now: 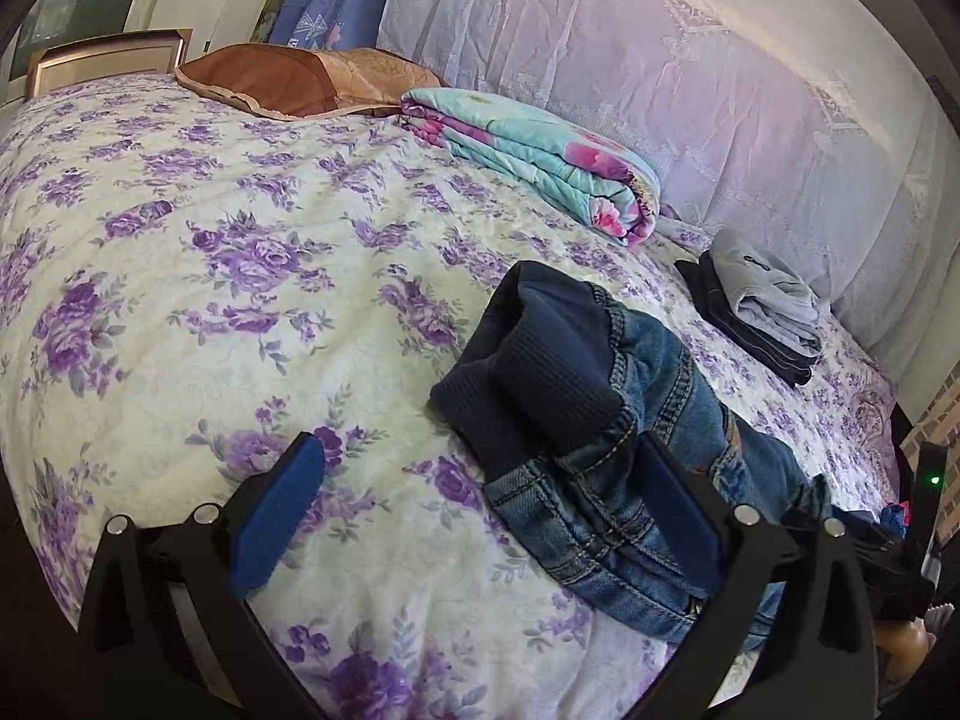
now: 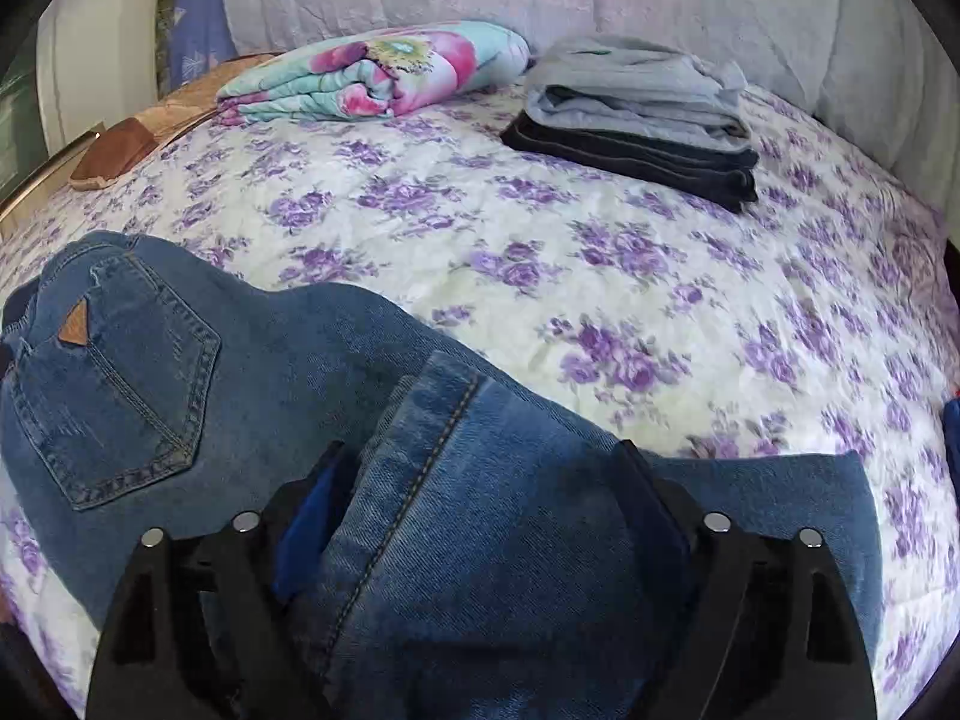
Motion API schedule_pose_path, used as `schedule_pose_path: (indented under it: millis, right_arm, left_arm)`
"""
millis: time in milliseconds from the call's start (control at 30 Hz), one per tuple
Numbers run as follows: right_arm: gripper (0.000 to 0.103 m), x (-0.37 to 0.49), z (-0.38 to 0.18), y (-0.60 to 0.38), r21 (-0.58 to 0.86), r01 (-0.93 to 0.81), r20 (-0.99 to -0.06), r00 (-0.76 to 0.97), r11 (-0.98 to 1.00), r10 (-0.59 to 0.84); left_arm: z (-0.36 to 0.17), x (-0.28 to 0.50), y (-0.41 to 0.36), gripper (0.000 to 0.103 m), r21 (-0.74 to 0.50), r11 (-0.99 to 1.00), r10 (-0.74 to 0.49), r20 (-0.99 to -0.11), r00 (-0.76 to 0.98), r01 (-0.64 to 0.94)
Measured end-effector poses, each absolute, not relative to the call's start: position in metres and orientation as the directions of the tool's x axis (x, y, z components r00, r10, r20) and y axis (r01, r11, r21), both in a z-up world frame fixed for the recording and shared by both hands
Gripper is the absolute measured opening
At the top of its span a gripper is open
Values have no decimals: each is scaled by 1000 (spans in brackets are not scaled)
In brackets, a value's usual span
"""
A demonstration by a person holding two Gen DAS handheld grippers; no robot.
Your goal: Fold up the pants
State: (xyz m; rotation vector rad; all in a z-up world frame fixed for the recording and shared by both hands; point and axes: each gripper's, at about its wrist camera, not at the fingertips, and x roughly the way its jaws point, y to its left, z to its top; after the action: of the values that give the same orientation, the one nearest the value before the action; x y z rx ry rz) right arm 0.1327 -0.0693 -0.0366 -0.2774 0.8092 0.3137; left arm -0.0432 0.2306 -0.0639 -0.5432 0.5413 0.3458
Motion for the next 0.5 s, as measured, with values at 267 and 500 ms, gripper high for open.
schedule_pose_path:
  millis: [267, 500]
  right_arm:
    - [88, 62, 22, -124, -50, -349, -576, 776, 936, 259]
    - [91, 63, -22, -151, -139, -289, -672, 730, 947, 125]
  left_arm:
    - [-65, -43, 231, 99, -392, 806, 168, -567, 806, -444]
    - [-64, -42, 231, 99, -382, 807, 175, -576, 799, -451]
